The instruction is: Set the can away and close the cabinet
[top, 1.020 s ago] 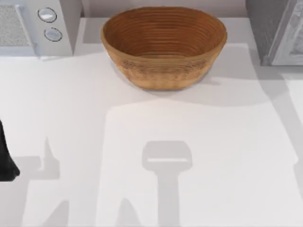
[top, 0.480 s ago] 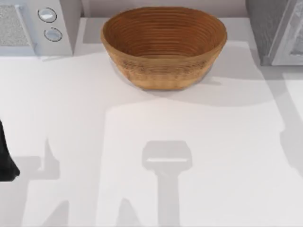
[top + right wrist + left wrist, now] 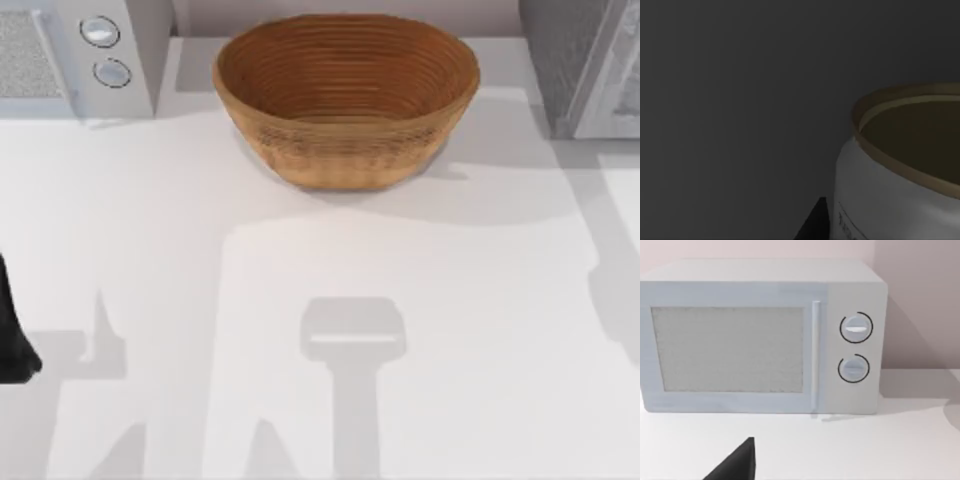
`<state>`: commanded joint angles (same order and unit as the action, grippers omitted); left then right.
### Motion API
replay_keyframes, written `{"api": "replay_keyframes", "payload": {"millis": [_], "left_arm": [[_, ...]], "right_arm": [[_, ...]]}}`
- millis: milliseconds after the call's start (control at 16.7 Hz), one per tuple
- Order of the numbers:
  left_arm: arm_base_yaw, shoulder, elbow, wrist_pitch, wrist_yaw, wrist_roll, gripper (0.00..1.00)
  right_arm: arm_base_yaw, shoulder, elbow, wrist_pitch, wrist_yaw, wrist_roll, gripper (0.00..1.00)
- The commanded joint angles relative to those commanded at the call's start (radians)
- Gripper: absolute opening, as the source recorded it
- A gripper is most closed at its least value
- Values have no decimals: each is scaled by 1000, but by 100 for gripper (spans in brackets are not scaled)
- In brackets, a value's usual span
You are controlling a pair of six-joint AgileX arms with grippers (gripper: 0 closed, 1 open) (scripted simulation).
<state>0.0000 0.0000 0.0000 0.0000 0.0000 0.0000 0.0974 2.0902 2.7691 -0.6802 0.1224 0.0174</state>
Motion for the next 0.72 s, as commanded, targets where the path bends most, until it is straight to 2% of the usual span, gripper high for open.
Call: {"api": "replay_keyframes", "payload": {"millis": [720], "left_arm": [[0,0,0,0,0,0,100]], "right_arm": [[0,0,0,0,0,0,90]]}}
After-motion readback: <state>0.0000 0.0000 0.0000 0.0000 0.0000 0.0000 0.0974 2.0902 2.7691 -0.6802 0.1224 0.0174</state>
